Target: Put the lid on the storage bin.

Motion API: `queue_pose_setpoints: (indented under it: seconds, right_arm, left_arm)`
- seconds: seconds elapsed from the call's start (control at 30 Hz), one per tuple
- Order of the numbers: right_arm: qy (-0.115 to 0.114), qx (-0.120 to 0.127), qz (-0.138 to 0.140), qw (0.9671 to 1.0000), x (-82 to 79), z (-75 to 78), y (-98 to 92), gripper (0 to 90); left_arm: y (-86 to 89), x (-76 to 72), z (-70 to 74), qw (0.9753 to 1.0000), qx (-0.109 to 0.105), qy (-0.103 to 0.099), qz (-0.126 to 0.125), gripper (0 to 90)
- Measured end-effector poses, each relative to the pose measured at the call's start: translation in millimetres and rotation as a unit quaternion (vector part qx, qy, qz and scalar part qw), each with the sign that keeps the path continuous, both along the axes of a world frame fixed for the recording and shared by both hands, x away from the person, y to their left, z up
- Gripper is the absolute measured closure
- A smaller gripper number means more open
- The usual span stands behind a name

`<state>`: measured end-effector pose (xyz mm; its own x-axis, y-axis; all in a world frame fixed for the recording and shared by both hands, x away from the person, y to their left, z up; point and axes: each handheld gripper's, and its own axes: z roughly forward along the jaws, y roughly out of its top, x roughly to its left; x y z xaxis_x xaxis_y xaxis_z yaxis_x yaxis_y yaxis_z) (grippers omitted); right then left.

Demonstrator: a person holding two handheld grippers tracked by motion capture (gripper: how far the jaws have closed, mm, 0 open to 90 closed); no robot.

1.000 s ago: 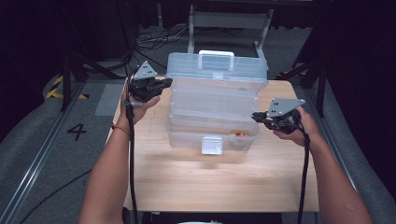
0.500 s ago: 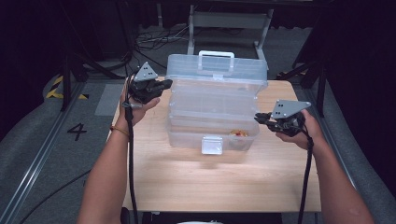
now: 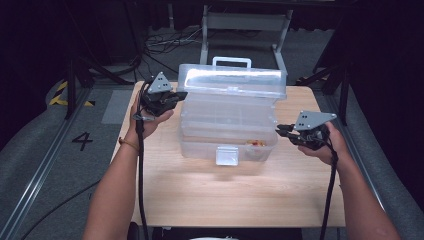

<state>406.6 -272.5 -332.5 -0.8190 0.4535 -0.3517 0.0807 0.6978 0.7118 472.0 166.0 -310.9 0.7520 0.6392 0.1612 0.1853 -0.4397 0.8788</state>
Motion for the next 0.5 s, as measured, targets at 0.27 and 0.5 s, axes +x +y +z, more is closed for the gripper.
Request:
queue_pose_setpoints:
  seconds: [0.27,0.5]
  right_arm:
    - [0.008,0.009,-0.005,0.9999,-1.3,-5.5,-4.2,81.6]
    - [0.011,0.009,0.0,0.9999,-2.3,-8.2,-2.1,81.2]
  left_arm:
    - [0.8,-8.4,-4.4,1.0,0.001,-0.003,-0.002,89.7]
    - [1.9,-14.4,-12.0,0.9999,0.005,-0.003,-0.008,89.7]
